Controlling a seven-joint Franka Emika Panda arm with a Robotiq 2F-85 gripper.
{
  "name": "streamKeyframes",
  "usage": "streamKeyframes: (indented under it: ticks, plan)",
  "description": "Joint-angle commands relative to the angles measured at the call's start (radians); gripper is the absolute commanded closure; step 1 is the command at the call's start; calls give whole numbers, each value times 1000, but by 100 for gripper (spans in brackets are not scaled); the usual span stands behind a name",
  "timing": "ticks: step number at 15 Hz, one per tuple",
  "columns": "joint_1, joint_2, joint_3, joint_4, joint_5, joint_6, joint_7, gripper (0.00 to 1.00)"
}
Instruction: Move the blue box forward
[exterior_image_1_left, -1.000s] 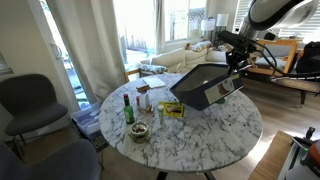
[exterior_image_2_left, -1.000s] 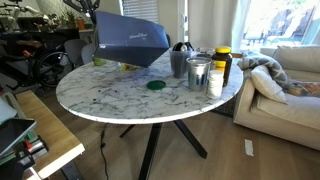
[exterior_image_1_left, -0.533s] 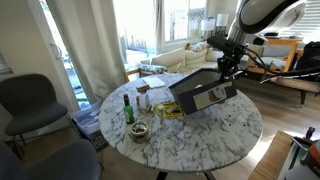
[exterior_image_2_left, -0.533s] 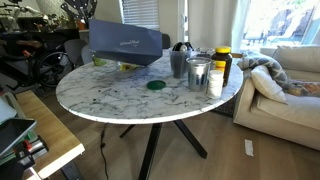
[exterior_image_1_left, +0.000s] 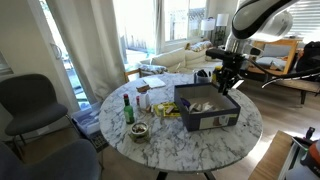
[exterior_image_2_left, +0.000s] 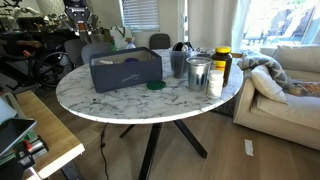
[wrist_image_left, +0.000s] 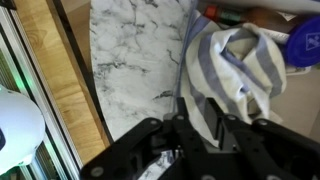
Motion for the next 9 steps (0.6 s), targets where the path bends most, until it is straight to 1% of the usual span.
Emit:
streamKeyframes:
  ticks: [1,2,3,4,5,6,7,8,9]
  plan:
    - [-43,-45,-38,9,-30,-51,-46,41]
    - [-50,-59,-51,12,-27,-23,-75,32]
    - [-49,-62,-65,21,-14,1,-115,26]
    - [-44,-48,-78,38,-1,26,-163,19]
    - [-43,-26,-79,58,-9,51,-205,10]
    - [-24,9,-91,83,11,87,-265,4]
    - [-16,42,-89,106,18,116,-304,0]
    - [-53,-28,-62,67,6,68,-236,14]
    - [-49,-13,-63,79,8,85,-263,7]
